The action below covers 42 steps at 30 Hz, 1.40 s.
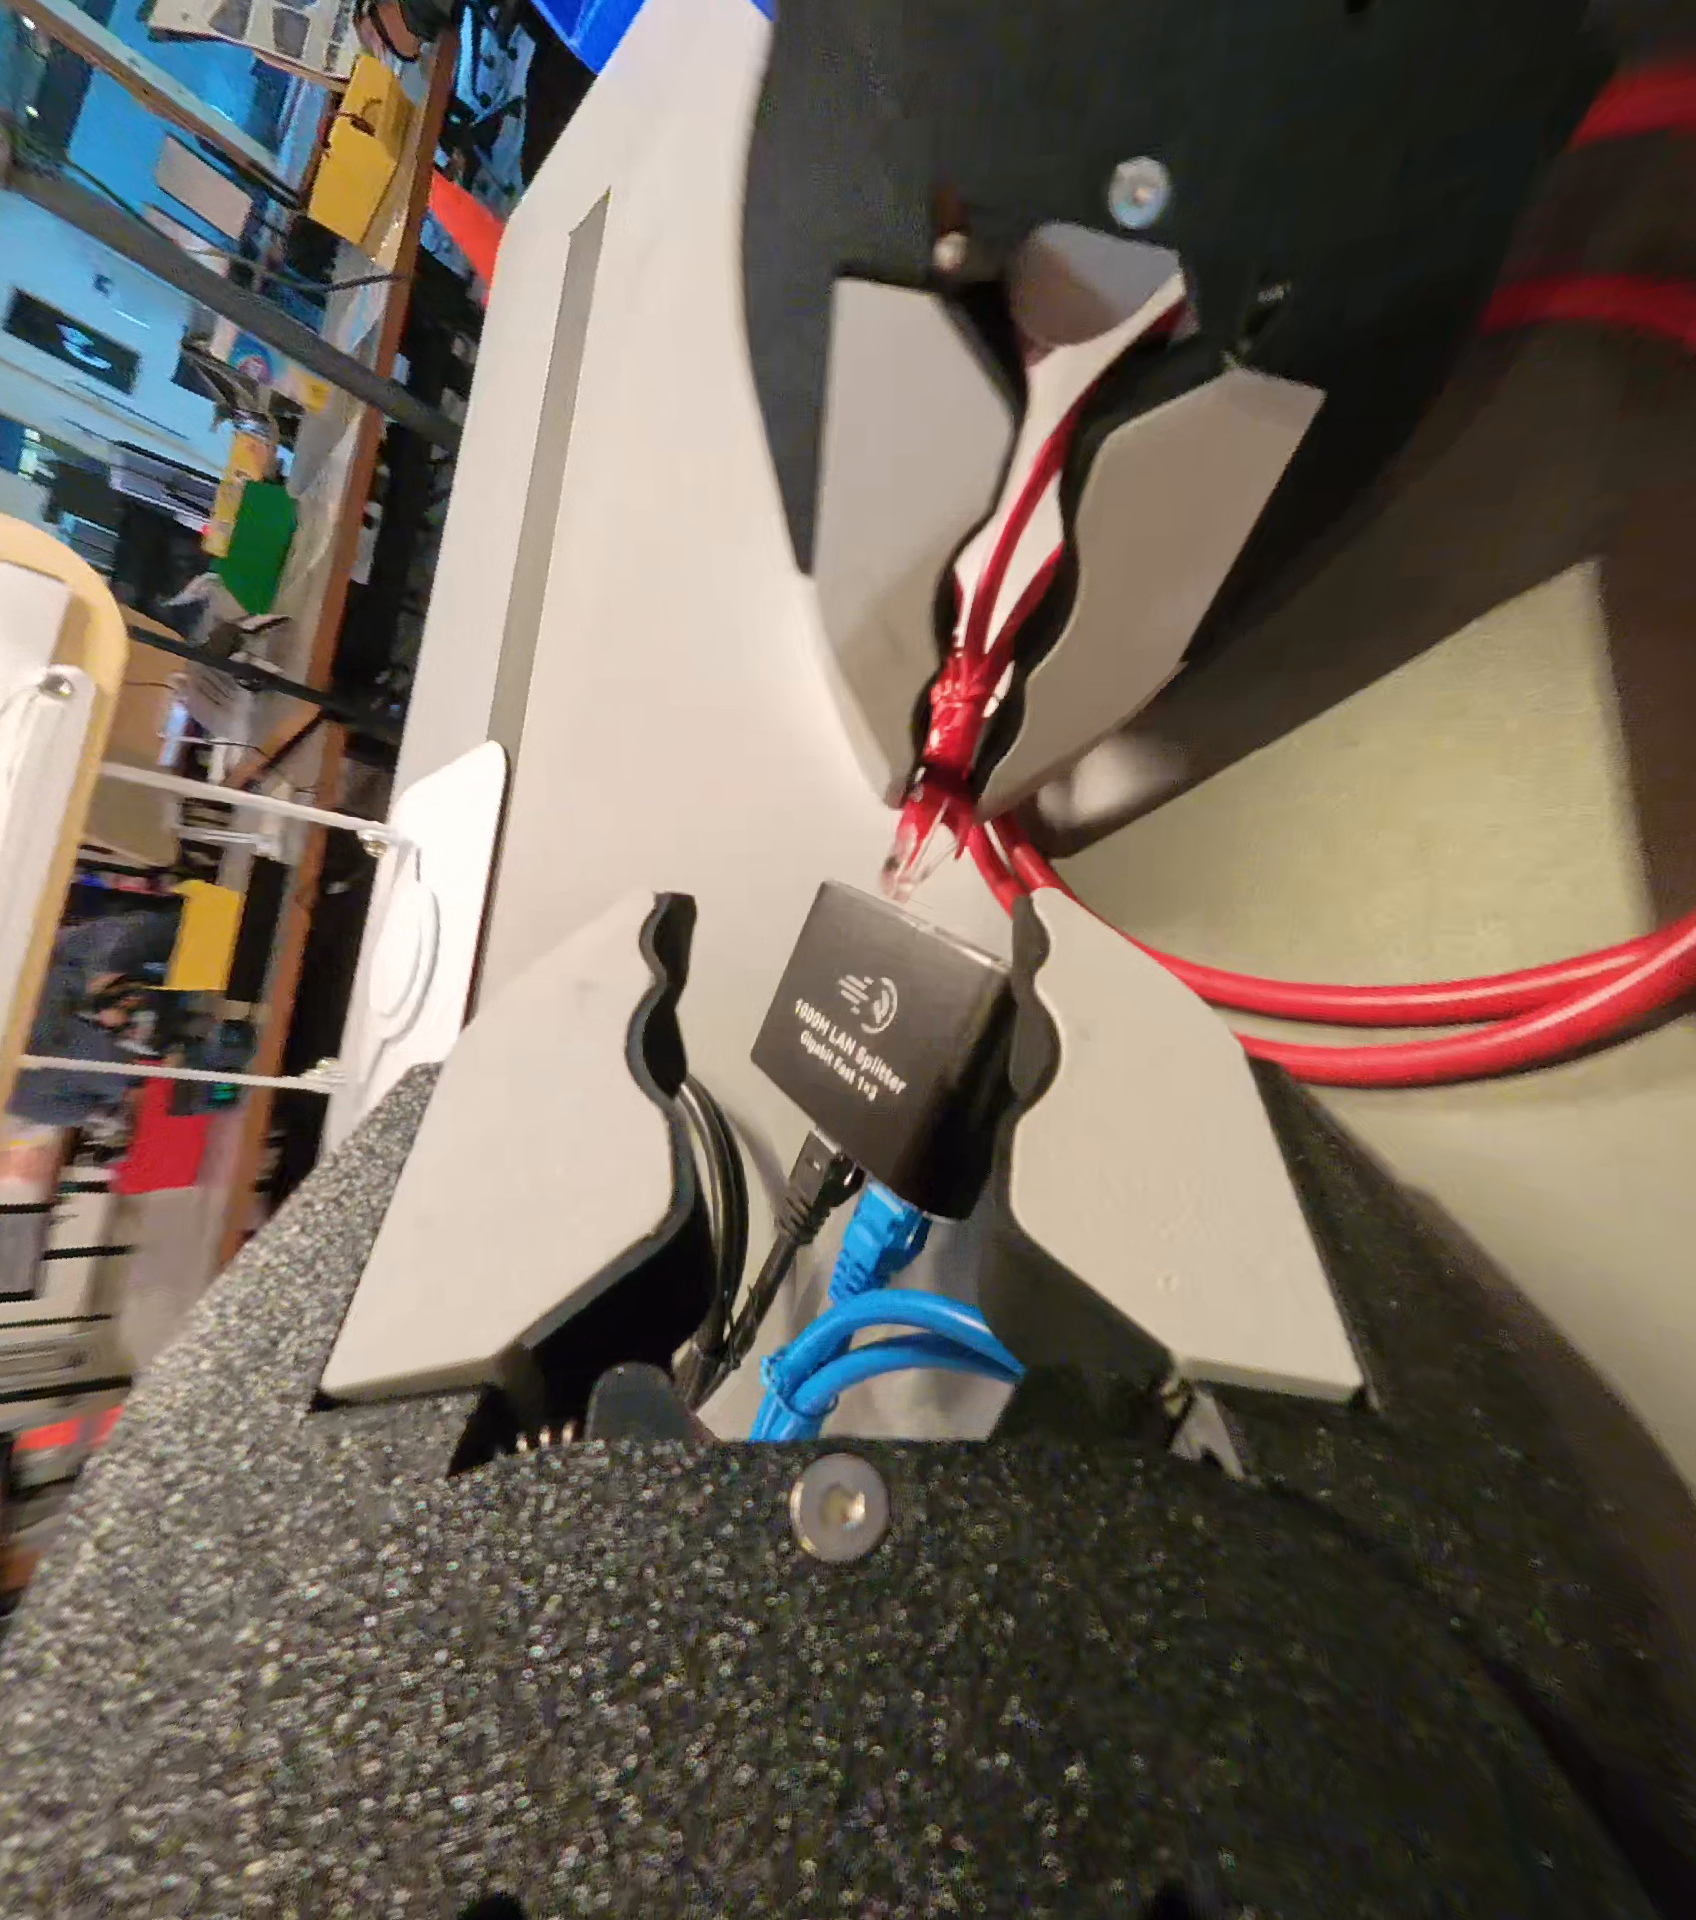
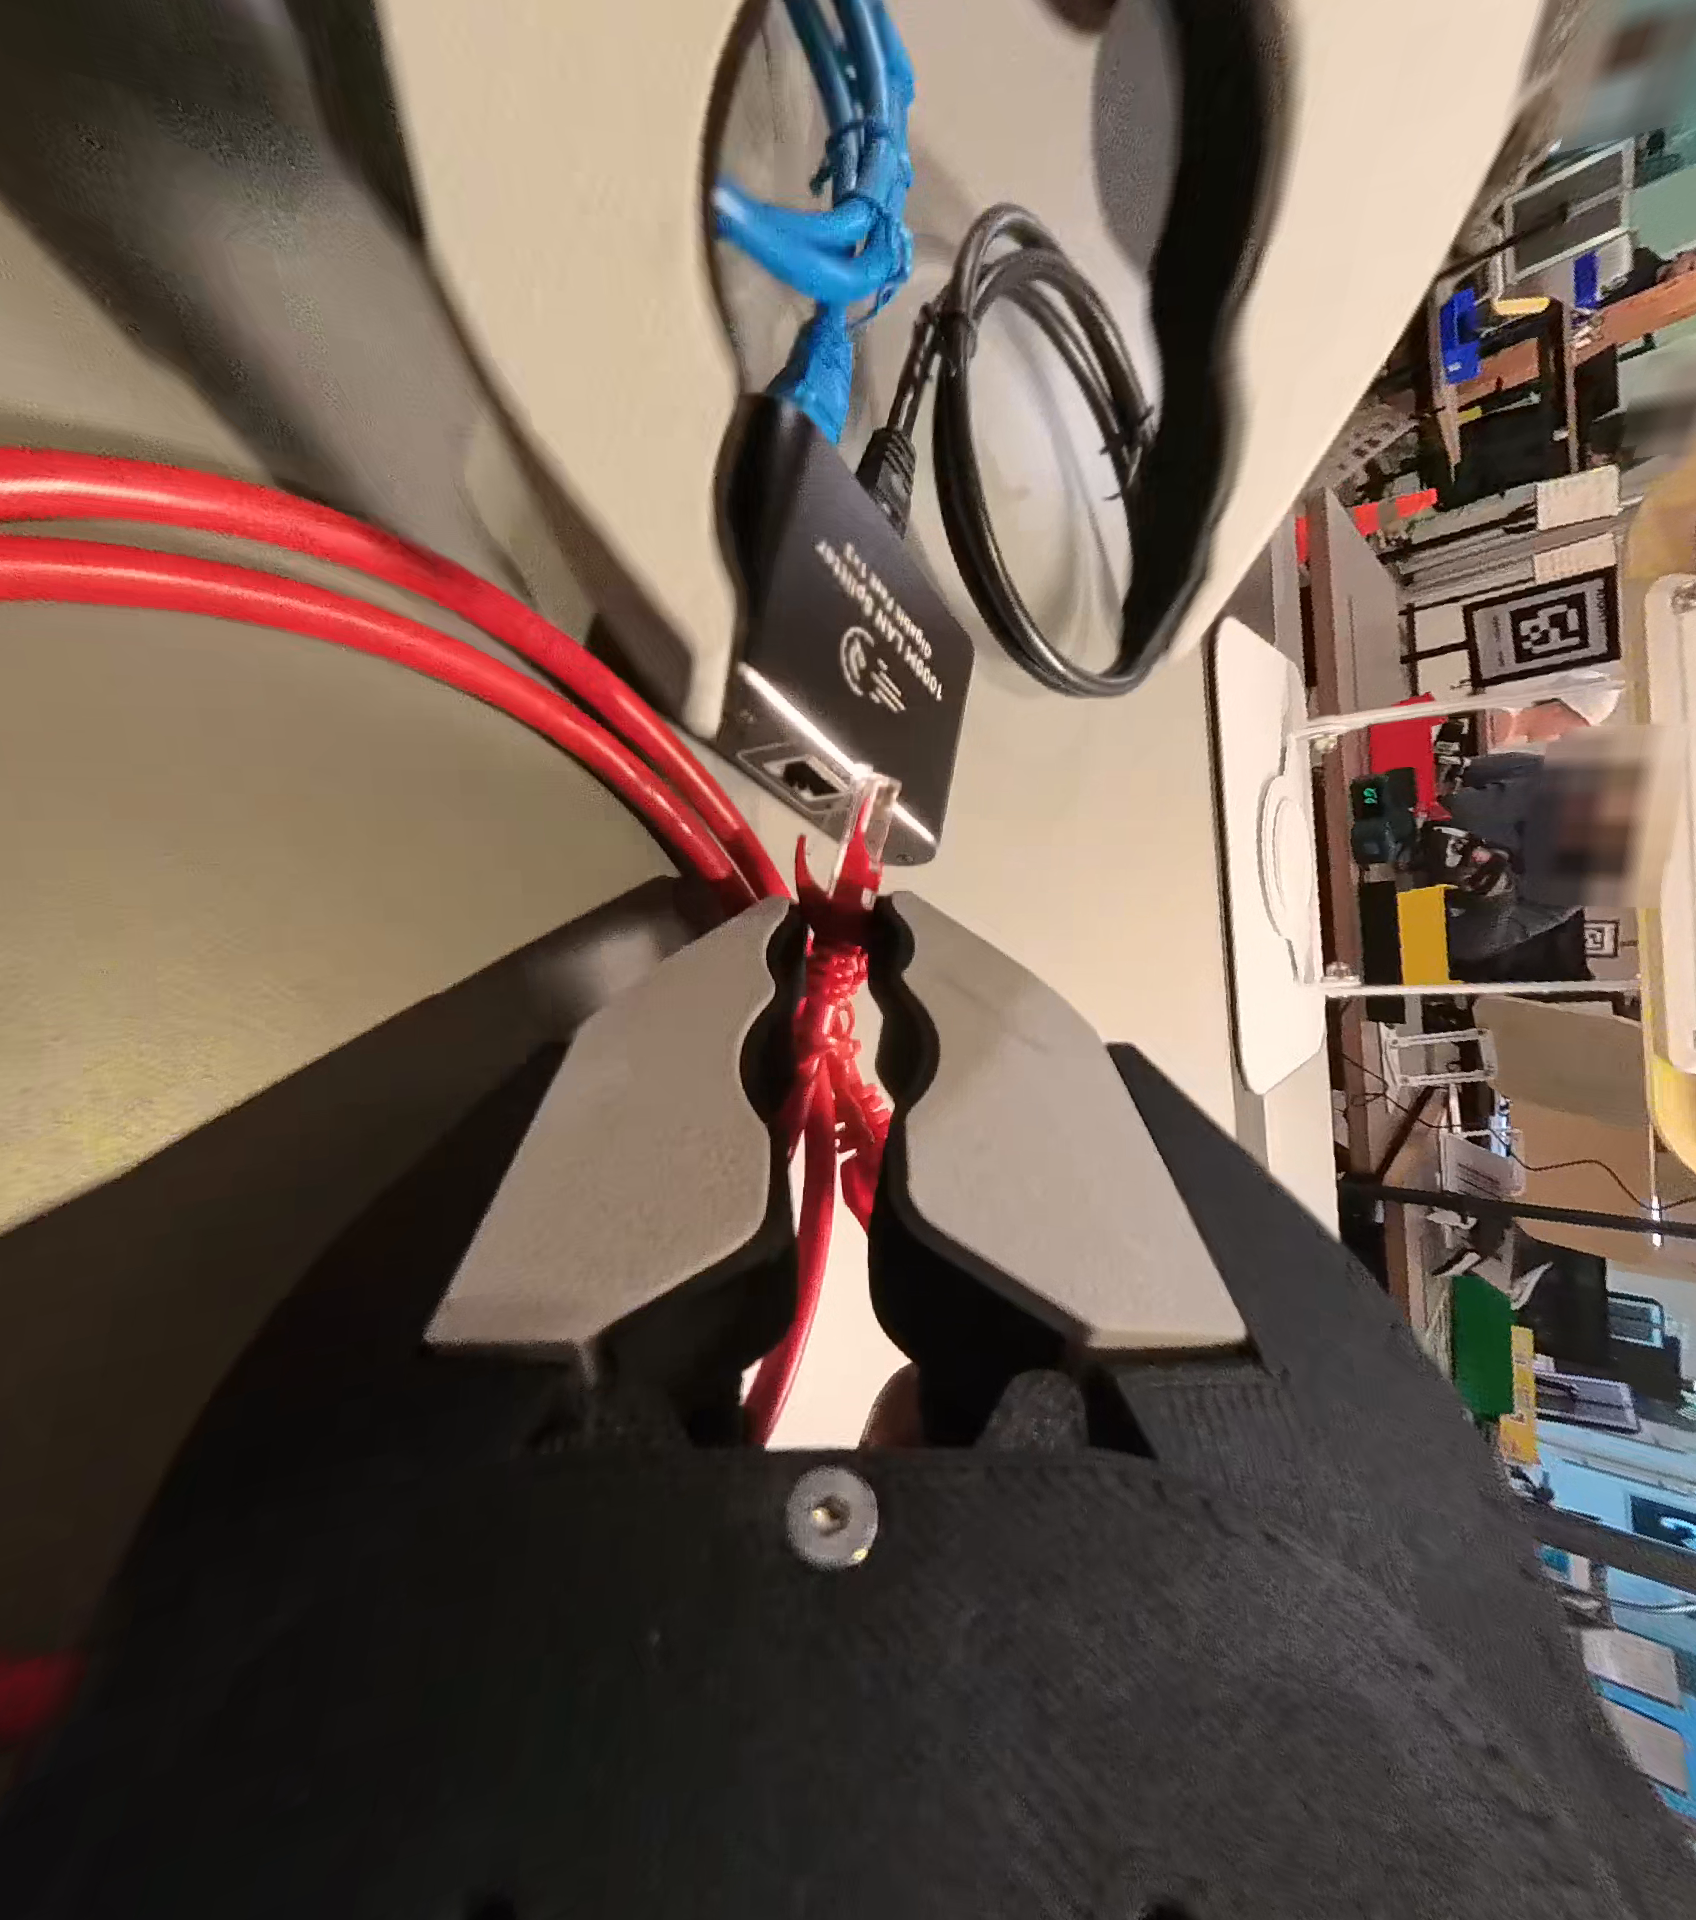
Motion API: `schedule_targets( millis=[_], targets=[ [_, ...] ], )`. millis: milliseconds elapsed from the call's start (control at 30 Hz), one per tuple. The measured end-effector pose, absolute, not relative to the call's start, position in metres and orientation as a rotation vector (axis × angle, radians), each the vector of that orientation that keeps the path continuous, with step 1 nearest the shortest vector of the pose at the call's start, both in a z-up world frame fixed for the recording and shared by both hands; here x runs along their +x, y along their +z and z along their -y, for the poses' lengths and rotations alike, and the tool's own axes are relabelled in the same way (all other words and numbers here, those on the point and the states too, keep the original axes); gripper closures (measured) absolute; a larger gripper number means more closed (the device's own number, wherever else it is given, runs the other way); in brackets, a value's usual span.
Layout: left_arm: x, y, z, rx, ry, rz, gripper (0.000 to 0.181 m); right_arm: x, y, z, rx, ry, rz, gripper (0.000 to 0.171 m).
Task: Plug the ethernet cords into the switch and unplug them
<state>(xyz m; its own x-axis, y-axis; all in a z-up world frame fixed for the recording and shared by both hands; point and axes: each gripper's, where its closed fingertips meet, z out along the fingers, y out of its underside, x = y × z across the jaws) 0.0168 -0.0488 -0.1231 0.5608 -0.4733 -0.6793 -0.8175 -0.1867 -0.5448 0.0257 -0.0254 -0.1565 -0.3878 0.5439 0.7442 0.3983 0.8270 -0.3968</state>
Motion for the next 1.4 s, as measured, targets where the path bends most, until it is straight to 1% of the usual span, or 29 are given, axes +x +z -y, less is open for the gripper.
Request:
schedule_targets(
  millis=[33, 167, 267, 333, 433, 567, 633, 667, 700, 733, 1033, 1133, 1267, 1400],
  targets=[
    [0.013, -0.118, 0.052, -1.849, 0.392, -1.035, 0.117, 0.026, -0.157, 0.025, -0.691, 0.194, 2.033, 0.16],
    [-0.004, -0.115, 0.064, -1.974, 0.103, -0.966, 0.095, 0.027, -0.157, 0.027, -0.671, 0.214, 2.041, 0.16],
    [-0.017, -0.136, 0.072, -2.129, -0.035, -1.069, 0.073, 0.027, -0.158, 0.027, -0.671, 0.228, 2.045, 0.16],
    [-0.02, -0.147, 0.074, -2.197, -0.141, -1.156, 0.07, 0.027, -0.159, 0.028, -0.676, 0.245, 2.047, 0.16],
    [-0.022, -0.159, 0.065, -2.27, -0.221, -1.265, 0.059, 0.027, -0.159, 0.028, -0.678, 0.255, 2.049, 0.16],
    [-0.02, -0.181, 0.058, -2.379, -0.309, -1.381, 0.056, 0.027, -0.159, 0.028, -0.669, 0.245, 2.047, 0.16],
    [-0.017, -0.19, 0.054, -2.377, -0.308, -1.394, 0.043, 0.028, -0.158, 0.029, -0.662, 0.243, 2.045, 0.16],
    [-0.015, -0.189, 0.053, -2.359, -0.323, -1.386, 0.046, 0.028, -0.158, 0.028, -0.661, 0.243, 2.044, 0.16],
    [-0.013, -0.186, 0.052, -2.342, -0.339, -1.361, 0.059, 0.028, -0.158, 0.028, -0.659, 0.241, 2.043, 0.16],
    [-0.012, -0.182, 0.052, -2.329, -0.356, -1.334, 0.086, 0.028, -0.158, 0.027, -0.658, 0.238, 2.04, 0.16],
    [-0.003, -0.175, 0.066, -2.234, -0.282, -1.265, 0.089, 0.027, -0.155, 0.022, -0.598, 0.162, 2.006, 0.16],
    [-0.003, -0.167, 0.061, -2.235, -0.259, -1.181, 0.089, 0.026, -0.148, 0.021, -0.554, 0.108, 1.97, 0.159],
    [0.002, -0.152, 0.049, -2.215, -0.28, -1.025, 0.09, 0.026, -0.144, 0.018, -0.465, -0.043, 1.936, 0.159],
    [0.003, -0.152, 0.046, -2.272, -0.323, -0.929, 0.09, 0.026, -0.139, 0.013, -0.352, -0.208, 1.893, 0.16]
  ],
)
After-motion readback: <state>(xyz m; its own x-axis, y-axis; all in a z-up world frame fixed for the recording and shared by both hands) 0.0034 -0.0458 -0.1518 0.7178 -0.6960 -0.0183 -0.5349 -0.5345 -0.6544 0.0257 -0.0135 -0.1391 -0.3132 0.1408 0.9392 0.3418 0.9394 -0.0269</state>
